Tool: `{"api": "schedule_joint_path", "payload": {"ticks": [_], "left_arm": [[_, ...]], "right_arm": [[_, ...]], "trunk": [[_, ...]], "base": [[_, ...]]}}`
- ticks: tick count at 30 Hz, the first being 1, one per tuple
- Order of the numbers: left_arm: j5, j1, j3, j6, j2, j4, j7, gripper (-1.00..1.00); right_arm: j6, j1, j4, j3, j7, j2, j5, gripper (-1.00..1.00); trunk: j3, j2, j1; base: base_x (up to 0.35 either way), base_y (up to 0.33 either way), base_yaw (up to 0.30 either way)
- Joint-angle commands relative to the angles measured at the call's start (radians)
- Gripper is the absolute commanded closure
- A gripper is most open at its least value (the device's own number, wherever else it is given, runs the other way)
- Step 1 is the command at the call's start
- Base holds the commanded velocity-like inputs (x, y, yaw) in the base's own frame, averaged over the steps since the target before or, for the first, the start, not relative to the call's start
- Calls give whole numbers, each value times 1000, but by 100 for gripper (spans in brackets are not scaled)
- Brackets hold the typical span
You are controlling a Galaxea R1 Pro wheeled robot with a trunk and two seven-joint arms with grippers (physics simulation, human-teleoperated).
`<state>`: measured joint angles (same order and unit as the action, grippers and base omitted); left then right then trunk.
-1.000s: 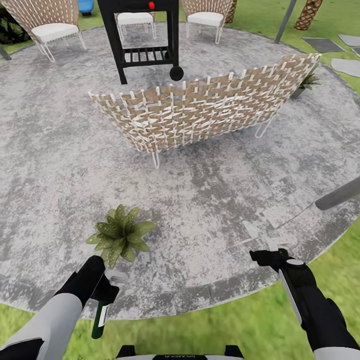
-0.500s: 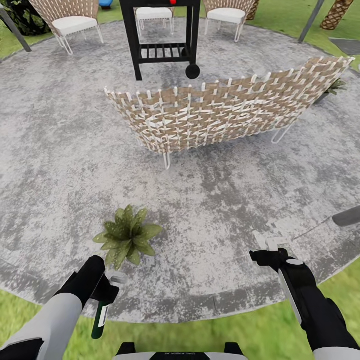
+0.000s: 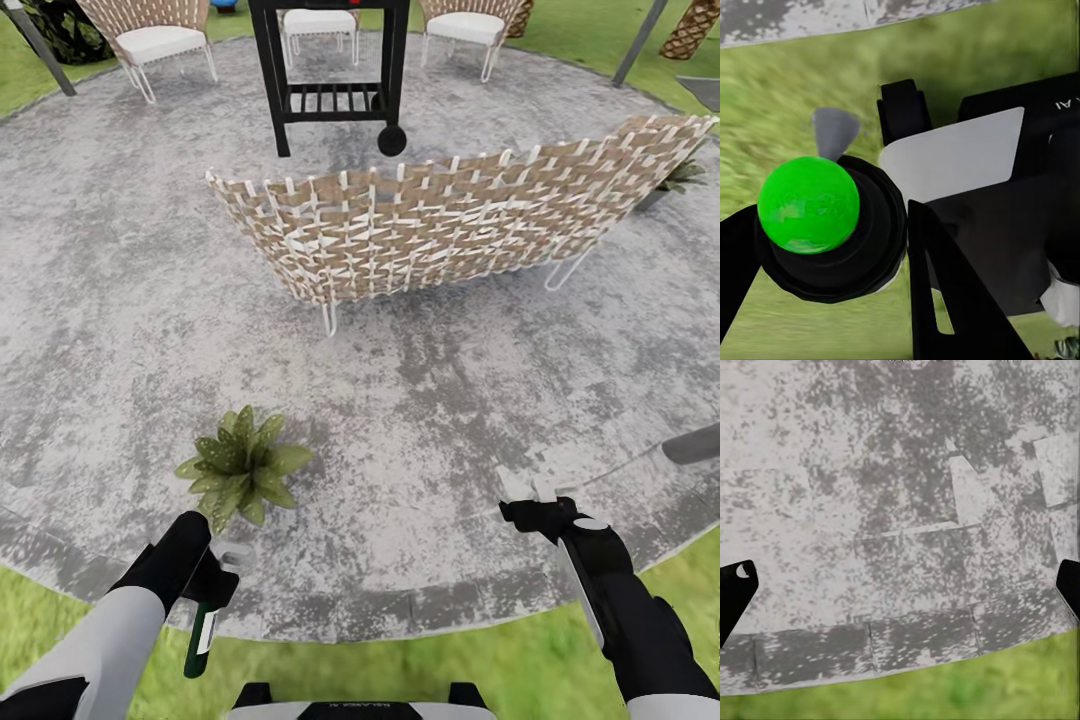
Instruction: Pick up the pesticide atomizer in the garden and spray insectifuge to fully cover both potted plants in the garden.
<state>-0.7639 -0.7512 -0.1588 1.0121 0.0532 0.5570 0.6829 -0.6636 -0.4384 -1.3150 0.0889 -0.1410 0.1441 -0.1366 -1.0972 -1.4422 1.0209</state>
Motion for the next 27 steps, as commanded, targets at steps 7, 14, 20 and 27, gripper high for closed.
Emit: {"api": "schedule_joint_path", "payload": {"ticks": [7,14,20,27], "left_arm": [[-11,0,-9,3,0,5,9,100],[-11,-24,-7,5,-1,8,10,100],[-10,-65,-7,5,-3,9,10,100],[-9,-100,-8,6,-5,10,10,100]], "right_arm": [[-4,0,-1,0,-9,0,-11,-100],[-4,0,-1,1,-9,0,-11,-100],[-4,0,-1,2,-9,0,-11,-100],[-4,0,-1,3,-9,0,-11,-100]], "trunk": [[-5,0,0],[-5,0,0],[-5,0,0],[-5,0,0]], "base": [[0,-131,118],[0,-3,4],[0,0,0],[0,0,0]]}}
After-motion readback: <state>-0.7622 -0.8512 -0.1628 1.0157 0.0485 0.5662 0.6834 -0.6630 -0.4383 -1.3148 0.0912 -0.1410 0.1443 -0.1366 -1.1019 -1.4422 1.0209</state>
